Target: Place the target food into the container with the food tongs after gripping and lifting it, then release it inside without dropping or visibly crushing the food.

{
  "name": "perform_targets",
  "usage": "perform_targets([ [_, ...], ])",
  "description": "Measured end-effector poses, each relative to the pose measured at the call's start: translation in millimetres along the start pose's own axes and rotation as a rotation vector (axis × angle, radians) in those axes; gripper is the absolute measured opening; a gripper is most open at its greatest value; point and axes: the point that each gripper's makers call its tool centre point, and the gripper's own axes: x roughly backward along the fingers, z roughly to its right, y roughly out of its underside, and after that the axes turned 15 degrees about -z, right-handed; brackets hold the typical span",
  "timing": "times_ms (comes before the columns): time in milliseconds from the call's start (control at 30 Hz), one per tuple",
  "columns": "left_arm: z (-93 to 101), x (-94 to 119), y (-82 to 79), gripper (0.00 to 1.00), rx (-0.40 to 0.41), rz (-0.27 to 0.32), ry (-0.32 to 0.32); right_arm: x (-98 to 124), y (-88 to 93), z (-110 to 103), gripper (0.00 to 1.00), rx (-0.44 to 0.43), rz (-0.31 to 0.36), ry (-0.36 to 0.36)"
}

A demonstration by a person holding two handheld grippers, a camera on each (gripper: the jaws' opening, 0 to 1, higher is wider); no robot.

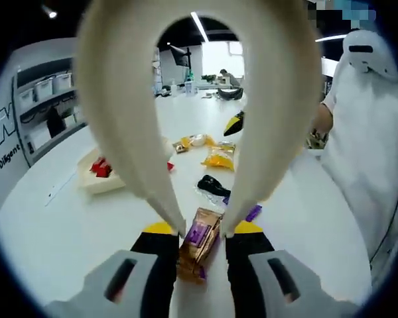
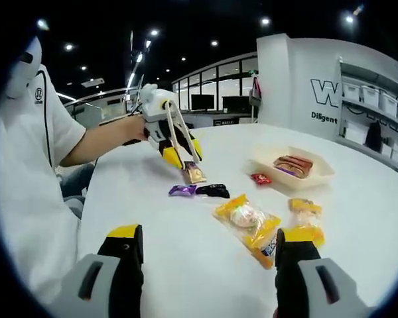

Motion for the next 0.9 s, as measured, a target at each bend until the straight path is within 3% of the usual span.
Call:
perform_targets([
  [433,-1.4,-8,2.2,0.27,-0.056,-0.065,0.048,-1,0.9,0,0.81,-0.003,0.001,-0.006],
  [900,-2.2,-13,13.0,0.26,-0.041,-0.101,0.073,-1,0.6,1,0.81,-0.003,0.004,-0.008],
])
